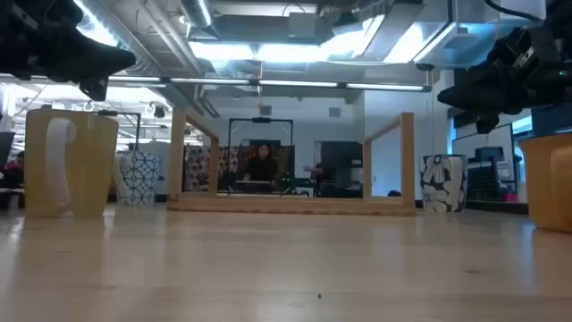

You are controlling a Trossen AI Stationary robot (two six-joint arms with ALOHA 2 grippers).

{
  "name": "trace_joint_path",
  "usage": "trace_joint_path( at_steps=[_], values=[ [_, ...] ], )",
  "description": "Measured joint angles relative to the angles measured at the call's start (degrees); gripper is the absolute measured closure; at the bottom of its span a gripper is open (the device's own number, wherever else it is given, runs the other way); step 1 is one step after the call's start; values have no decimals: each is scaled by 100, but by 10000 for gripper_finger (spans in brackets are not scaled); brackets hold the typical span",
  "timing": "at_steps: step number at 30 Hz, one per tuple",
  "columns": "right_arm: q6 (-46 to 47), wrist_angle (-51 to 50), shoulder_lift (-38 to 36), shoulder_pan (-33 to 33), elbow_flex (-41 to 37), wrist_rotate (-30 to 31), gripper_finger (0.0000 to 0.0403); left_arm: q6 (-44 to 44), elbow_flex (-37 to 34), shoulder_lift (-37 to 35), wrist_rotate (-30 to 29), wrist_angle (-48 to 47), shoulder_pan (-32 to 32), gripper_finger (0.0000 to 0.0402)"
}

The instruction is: Place coffee mugs

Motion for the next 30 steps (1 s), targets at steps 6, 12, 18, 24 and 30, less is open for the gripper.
trace_joint_path(
  at_steps=[6, 12, 18, 24, 30],
  values=[
    [0, -2, 0, 2, 0, 0, 384, 4, 1, 2, -3, 395, 0, 388],
    [0, 10, 2, 1, 0, 165, 384, 404, 521, 179, -157, 697, 0, 389],
    [0, 21, 1, 2, 2, 354, 384, 1046, 1443, 973, -299, 608, 0, 389],
    [-1, 41, 0, 1, 4, 541, 384, 710, 2792, 1879, -810, -1221, 0, 389],
    [-2, 39, 0, 2, 4, 544, 384, -279, 3922, 2701, -1029, -2943, 0, 389]
  ],
)
